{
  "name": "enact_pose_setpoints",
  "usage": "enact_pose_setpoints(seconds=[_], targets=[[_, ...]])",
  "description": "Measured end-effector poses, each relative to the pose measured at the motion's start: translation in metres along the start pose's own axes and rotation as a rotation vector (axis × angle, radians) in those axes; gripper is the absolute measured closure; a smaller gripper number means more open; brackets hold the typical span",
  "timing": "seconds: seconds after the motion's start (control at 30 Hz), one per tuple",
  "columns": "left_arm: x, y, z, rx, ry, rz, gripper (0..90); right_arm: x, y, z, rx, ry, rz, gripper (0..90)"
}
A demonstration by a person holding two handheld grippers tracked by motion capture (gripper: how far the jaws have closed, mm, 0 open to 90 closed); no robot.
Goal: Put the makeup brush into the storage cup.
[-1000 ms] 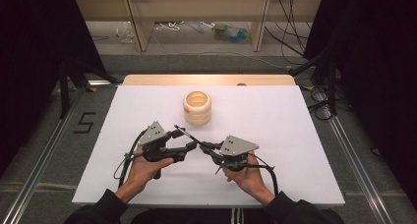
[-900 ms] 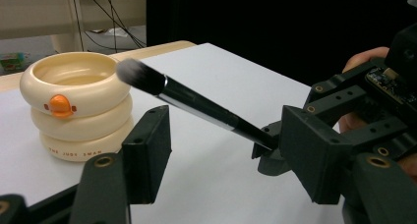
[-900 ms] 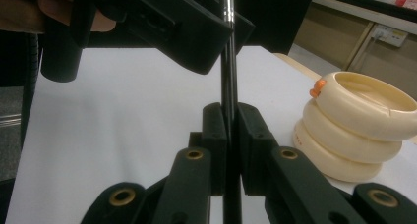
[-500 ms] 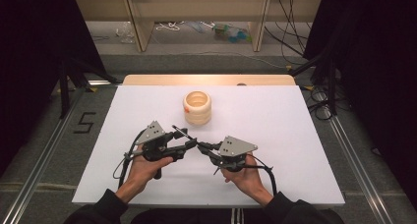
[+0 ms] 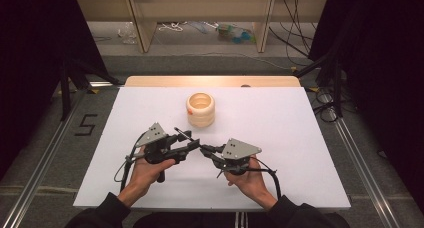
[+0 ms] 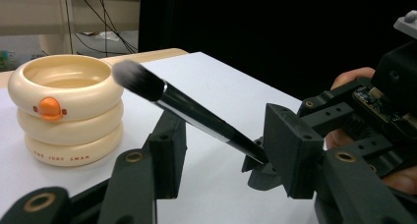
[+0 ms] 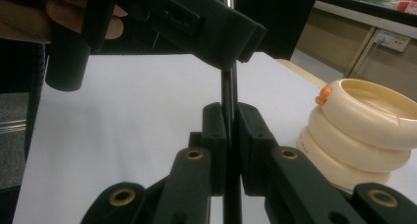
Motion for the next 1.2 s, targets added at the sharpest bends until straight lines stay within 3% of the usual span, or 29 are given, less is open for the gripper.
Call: enact_pose_setpoints(seconds=[0.5, 0.53, 1.03, 1.07, 1.2], targets=[[-0.0003, 0.0004, 0.0001, 0.009, 0.002, -0.013, 56.4, -0.0003, 0.0001, 0.0001, 0.002, 0.001, -0.002, 84.0], [0.0, 0.0001, -0.001, 0.012, 0.016, -0.014, 56.6, -0.0005, -0.0001, 0.0003, -0.006, 0.003, -0.005, 84.0], [0.0005, -0.0002, -0.0006, 0.029, 0.002, -0.019, 62.1, -0.0001, -0.0007, 0.0004, -0.001, 0.004, -0.006, 84.0], [0.0011, -0.0003, -0.0008, 0.032, 0.023, -0.021, 62.7, 0.0001, -0.0007, 0.0003, -0.002, 0.008, -0.003, 83.9], [0.0014, -0.0006, -0.0009, 0.039, 0.023, -0.025, 64.4, 0.0004, -0.0006, 0.0005, -0.008, 0.01, 0.0, 83.9]])
Point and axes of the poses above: each handheld gripper's, and its own axes: y roughly backward along the jaws, x roughly out of its underside, z roughly to its left, the point moved 5 cm from there along -y, roughly forward along the jaws, and after that the axes turned 12 degrees about z, right-handed, at the moved point
